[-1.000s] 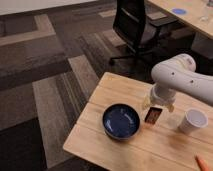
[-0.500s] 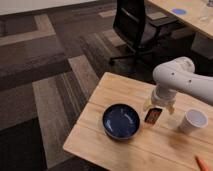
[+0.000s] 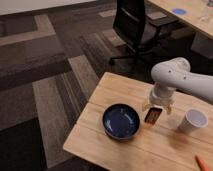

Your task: Place the eraser in the ceramic cup

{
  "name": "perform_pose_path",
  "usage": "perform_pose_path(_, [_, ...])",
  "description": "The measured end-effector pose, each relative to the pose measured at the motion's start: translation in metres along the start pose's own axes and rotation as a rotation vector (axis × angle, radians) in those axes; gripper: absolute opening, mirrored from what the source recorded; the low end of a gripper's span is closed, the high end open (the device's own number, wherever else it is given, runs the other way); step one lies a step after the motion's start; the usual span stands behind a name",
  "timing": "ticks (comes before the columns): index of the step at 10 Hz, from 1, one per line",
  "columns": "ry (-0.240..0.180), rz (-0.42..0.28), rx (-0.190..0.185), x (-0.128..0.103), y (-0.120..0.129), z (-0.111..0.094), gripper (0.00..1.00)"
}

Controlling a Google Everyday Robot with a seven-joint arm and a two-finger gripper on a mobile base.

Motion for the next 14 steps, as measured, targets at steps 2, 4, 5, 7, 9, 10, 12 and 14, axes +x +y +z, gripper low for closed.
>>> perform_pose_path(2, [0.006,0.007,-0.003,-0.003,-0.001,0.004,0.65])
perform_pose_path(4, [0.014,0.025,-0.001,-0.005,-0.004,0.009,0.5])
perform_pose_path(5, [0.014,0.035,0.003,-0.006,-0.006,0.011,0.34])
perform_pose_path(7, [0.012,0.043,0.016,-0.008,-0.009,0.01,0.03])
perform_pose_path(9, [0.005,0.032,0.034,-0.013,-0.019,-0.007,0.0])
perform_pose_path(10, [-0.005,0.022,0.032,-0.019,-0.023,-0.022,0.0])
perform_pose_path(12, [-0.051,0.014,0.044,-0.036,-0.045,-0.068,0.0])
perform_pose_path(14, [-0.119,0.065,0.104,-0.049,-0.088,-0.113,0.0])
